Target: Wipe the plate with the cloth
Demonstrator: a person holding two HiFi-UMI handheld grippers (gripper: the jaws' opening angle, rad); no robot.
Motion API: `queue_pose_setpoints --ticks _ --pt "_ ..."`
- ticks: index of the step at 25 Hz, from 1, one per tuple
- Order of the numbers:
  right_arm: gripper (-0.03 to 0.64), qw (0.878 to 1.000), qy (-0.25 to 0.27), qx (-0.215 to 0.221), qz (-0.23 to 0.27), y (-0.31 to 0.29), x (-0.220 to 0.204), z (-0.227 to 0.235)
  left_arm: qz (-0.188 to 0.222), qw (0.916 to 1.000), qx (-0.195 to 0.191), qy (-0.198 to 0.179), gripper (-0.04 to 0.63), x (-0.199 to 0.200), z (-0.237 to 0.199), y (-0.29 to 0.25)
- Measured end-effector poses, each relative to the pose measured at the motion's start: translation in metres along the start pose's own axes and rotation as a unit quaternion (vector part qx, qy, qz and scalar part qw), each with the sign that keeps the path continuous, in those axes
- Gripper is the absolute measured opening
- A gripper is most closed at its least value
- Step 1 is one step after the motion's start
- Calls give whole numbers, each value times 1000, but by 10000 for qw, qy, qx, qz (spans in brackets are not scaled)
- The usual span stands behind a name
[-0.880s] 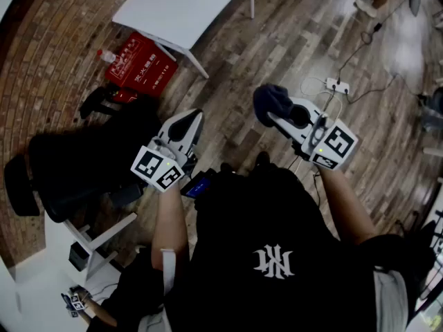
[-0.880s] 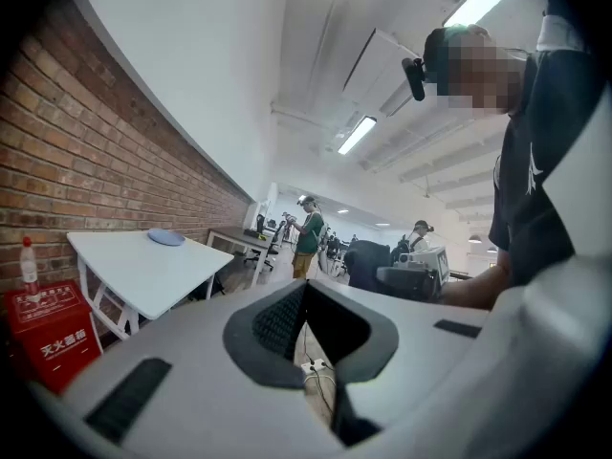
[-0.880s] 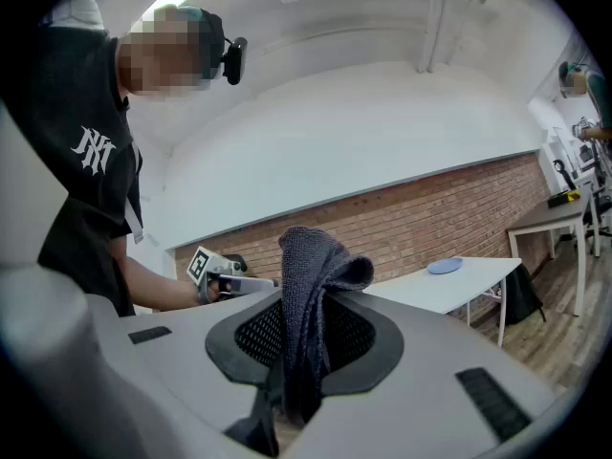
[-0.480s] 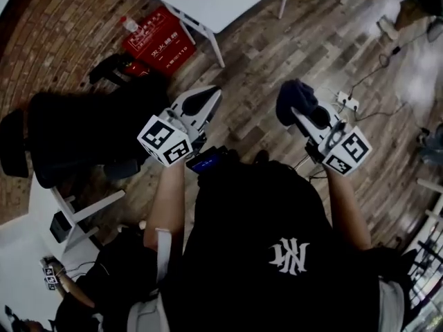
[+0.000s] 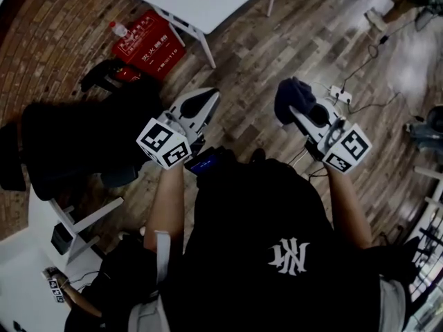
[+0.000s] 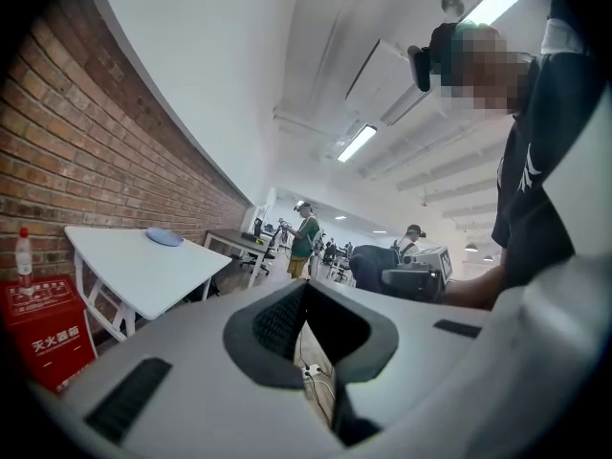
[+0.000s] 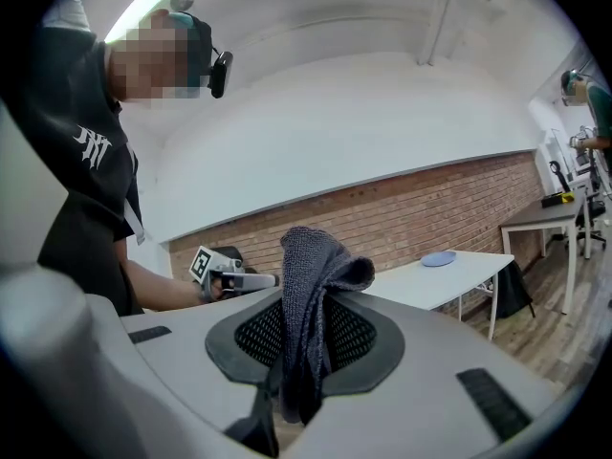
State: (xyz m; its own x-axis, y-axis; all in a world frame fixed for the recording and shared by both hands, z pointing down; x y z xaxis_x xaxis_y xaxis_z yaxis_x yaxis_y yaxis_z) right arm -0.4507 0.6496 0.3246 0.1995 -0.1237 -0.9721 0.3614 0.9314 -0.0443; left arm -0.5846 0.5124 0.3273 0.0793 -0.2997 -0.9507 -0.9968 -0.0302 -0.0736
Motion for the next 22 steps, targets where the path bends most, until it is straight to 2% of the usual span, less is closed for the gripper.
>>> queue_pose_setpoints --ticks 9,22 --pt "87 9998 -68 -176 57 16 -2 8 -88 9999 -67 -20 2 -3 9 -8" --pt "87 9999 -103 -51 107 42 -1 21 -138 9998 139 63 2 -7 24 -27"
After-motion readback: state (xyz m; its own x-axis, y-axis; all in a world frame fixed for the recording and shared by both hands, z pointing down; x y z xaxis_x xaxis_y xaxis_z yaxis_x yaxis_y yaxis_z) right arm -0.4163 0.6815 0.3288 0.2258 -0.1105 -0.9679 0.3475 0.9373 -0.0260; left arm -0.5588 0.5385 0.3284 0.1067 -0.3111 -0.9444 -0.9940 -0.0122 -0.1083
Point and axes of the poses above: the fingertips, and each gripper's own axes: y backward along the fingers, z to its right, x out of its top, the point moved 2 cm from there along y, backward along the fingers, and after that the axes turned 1 degree about x, right-handed, at the moved point
